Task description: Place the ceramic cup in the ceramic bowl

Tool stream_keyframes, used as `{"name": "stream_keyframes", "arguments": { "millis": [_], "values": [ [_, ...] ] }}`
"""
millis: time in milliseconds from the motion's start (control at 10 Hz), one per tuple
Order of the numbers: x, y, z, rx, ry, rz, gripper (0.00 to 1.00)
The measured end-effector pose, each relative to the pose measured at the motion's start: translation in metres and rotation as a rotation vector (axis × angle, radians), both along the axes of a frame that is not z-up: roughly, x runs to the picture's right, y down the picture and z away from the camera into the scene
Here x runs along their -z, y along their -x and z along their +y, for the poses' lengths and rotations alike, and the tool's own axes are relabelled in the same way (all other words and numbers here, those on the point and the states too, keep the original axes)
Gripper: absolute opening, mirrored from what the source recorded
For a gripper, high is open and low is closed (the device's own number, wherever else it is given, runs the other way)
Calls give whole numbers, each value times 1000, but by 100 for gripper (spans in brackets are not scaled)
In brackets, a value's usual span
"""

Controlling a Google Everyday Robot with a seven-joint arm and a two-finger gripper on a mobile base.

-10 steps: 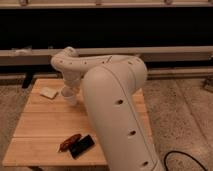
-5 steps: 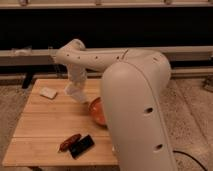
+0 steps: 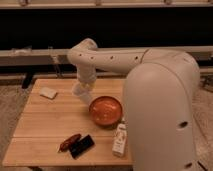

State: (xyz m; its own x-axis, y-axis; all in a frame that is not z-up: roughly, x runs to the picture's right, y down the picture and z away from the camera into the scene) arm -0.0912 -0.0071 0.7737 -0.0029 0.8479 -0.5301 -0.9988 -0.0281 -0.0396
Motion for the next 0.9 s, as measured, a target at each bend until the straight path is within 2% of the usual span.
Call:
{"name": "stream_keyframes", "arguments": {
  "millis": [200,500,700,900],
  "values": [
    [16,-40,7,-37,-7,23,10],
    [28,-87,23,-100,2,29,10],
    [28,-114,27,-127,6,40,10],
    [16,-116,44,-132,14,57,16]
  ]
}}
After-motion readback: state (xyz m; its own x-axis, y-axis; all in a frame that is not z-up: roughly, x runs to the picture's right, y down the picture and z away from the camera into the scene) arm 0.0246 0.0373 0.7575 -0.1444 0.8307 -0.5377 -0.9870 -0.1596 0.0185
